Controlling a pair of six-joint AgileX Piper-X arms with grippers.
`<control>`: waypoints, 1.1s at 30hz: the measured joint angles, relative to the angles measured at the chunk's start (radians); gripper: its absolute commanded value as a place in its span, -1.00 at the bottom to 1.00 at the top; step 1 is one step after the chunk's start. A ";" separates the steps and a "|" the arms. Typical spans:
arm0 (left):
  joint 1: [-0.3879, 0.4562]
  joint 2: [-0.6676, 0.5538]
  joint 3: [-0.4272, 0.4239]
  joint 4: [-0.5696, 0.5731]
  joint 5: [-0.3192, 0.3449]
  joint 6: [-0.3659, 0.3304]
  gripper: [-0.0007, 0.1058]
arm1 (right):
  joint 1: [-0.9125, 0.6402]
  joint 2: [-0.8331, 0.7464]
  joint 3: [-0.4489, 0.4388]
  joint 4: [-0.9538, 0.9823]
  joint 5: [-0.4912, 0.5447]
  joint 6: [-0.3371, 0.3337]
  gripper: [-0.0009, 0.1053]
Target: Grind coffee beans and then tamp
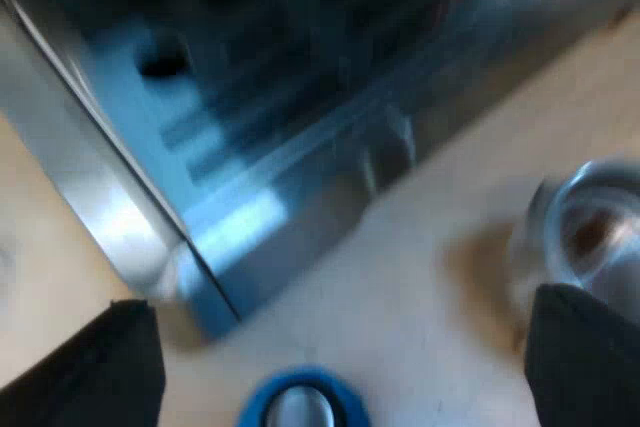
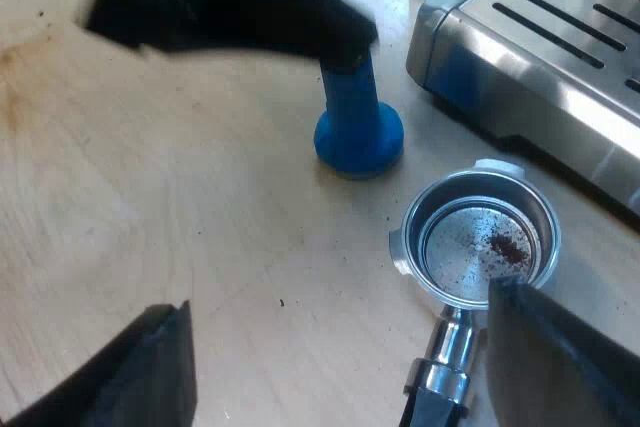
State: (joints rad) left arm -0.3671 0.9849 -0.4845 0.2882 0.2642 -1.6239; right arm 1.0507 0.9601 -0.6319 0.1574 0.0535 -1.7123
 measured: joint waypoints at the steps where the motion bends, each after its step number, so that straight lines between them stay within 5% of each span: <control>1: 0.000 -0.053 -0.005 0.020 0.000 0.000 0.65 | 0.000 0.000 0.000 0.000 0.000 0.000 0.21; 6: 0.000 -0.224 -0.019 0.097 0.005 0.000 0.65 | 0.000 -0.005 -0.020 0.028 0.000 0.019 0.21; 14: 0.000 -0.432 -0.062 0.279 0.004 0.000 0.65 | 0.000 -0.004 -0.198 0.283 0.000 0.051 0.21; 18: 0.000 -0.452 -0.088 0.311 0.004 0.000 0.65 | 0.000 -0.004 -0.261 0.338 0.000 0.051 0.21; 24: 0.000 -0.462 -0.254 0.385 0.004 0.000 0.65 | -0.056 -0.004 -0.369 0.405 0.026 0.077 0.21; 33: 0.093 -0.462 -0.366 0.397 -0.012 0.000 0.65 | -0.386 -0.014 -0.405 0.513 -0.103 0.077 0.21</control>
State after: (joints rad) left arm -0.2738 0.5227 -0.8509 0.6855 0.2519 -1.6239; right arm 0.6647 0.9459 -1.0368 0.6708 -0.0500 -1.6358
